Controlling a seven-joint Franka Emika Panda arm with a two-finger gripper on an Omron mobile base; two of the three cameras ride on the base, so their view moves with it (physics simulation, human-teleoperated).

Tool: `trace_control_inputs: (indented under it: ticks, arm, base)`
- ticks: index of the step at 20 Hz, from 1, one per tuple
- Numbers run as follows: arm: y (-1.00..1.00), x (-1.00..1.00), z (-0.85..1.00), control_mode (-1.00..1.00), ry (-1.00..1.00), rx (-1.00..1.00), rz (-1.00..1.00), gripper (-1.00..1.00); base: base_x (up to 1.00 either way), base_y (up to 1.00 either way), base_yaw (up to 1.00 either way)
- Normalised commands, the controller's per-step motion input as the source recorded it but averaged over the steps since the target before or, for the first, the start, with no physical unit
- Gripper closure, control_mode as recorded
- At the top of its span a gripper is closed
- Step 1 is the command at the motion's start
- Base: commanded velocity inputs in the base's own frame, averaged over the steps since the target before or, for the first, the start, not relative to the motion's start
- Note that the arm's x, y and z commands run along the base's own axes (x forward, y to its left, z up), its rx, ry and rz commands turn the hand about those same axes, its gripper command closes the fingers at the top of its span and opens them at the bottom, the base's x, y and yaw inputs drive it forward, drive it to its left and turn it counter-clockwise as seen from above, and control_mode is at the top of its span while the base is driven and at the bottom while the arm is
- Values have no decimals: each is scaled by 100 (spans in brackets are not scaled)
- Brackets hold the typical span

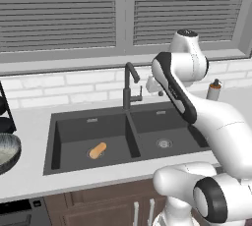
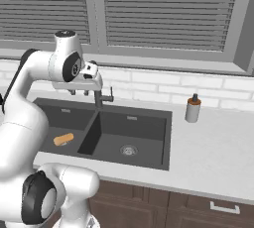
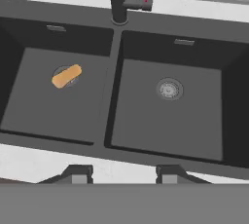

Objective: Pick the squash from the sink and place it in the bowl. Then pick the bowl and place it in the microwave. Then close the microwave door and press the start button.

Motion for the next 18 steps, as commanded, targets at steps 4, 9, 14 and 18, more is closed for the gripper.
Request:
trace_control_inputs:
  ticks: [4,9,14,18]
  arm:
    - [3,-26,0,-100,-1,0,0,-100]
    - [44,-70,0,-100,-2,0,0,-100]
    - [68,-69,-8,-100,-3,0,-7,-100]
    - [65,-27,-28,-100,3,0,-11,-100]
  base:
    - [0,0,0]
    - [0,0,0]
    - [0,0,0]
    - [0,0,0]
